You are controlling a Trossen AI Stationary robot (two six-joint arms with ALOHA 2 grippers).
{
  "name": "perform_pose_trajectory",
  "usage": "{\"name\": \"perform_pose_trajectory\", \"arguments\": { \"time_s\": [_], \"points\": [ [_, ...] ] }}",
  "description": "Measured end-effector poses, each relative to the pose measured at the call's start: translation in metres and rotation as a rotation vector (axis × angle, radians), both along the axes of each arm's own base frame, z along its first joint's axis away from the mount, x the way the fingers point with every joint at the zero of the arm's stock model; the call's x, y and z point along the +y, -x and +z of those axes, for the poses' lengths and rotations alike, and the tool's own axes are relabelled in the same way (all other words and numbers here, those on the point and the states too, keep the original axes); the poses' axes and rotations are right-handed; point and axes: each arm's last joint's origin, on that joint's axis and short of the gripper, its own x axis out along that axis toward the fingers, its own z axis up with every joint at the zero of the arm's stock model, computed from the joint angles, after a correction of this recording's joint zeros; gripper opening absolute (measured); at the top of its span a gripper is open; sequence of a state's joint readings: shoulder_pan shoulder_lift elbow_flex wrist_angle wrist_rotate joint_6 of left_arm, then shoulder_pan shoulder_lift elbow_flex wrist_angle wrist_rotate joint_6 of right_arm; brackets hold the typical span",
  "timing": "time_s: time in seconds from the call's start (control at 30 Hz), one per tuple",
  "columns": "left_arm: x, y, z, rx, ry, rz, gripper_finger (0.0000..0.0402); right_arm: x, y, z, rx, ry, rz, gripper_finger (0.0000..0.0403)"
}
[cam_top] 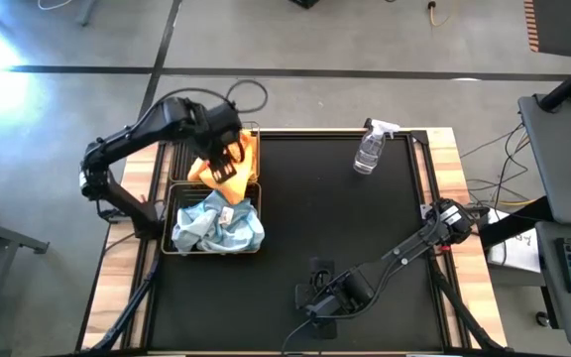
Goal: Sort microfiber towel by color & place in baskets
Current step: Return to Home Position
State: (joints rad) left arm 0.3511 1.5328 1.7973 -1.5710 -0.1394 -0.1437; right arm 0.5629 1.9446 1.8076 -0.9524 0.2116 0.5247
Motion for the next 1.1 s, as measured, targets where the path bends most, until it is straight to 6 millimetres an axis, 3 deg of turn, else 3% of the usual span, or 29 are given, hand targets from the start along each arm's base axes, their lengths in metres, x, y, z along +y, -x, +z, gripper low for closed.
{"name": "perform_pose_trajectory", "arguments": {
  "time_s": [0.4,0.67,0.9,1.1],
  "points": [
    [-0.124,-0.003,0.007,-0.061,-0.040,-0.328,0.0130,0.004,0.000,0.001,-0.019,-0.011,0.009,0.0112],
    [-0.201,0.018,-0.023,-0.017,-0.173,-0.460,0.0129,0.007,-0.002,0.003,-0.055,-0.033,0.013,0.0112],
    [-0.220,0.050,-0.074,0.032,-0.276,-0.368,0.0129,0.007,-0.006,0.001,-0.143,0.055,0.003,0.0112],
    [-0.224,0.066,-0.118,-0.071,-0.179,-0.350,0.0129,0.009,-0.008,-0.011,-0.182,0.075,0.056,0.0112]
  ]
}}
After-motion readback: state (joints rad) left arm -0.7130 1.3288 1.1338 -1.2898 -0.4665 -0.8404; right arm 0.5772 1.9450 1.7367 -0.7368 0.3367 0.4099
